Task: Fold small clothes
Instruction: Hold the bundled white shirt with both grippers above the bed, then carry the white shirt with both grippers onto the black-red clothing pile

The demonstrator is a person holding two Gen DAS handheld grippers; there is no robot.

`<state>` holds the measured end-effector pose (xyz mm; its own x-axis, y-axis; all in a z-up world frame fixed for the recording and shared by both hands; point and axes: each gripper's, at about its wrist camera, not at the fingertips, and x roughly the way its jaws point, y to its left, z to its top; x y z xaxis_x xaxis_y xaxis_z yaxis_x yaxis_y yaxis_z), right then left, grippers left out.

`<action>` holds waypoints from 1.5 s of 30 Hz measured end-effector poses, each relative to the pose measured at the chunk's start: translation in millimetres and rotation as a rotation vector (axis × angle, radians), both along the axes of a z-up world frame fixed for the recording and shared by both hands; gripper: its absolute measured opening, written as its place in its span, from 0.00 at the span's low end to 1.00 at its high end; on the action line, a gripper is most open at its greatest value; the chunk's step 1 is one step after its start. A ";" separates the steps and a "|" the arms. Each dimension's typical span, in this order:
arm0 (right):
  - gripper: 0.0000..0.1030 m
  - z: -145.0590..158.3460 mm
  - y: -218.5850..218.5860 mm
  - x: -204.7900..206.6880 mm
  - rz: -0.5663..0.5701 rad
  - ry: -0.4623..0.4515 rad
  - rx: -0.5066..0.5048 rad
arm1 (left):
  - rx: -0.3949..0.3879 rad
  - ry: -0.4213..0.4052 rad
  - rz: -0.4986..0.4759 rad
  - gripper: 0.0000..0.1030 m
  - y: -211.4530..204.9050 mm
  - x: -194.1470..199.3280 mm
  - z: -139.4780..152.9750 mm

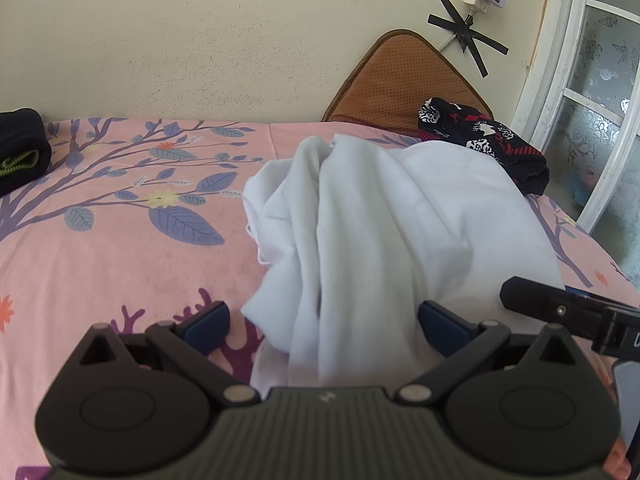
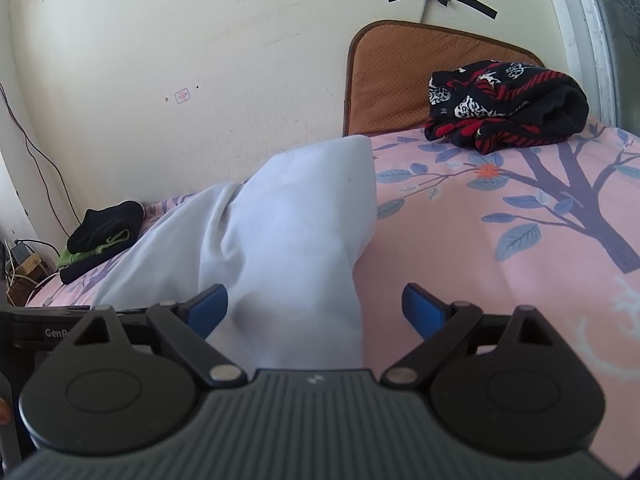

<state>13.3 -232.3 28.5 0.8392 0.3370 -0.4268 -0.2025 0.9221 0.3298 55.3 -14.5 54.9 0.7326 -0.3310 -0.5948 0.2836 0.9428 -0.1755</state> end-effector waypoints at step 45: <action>0.28 9.4 -9.9 59.5 0.356 0.222 0.088 | -0.241 0.223 -0.151 0.87 13.2 27.3 11.0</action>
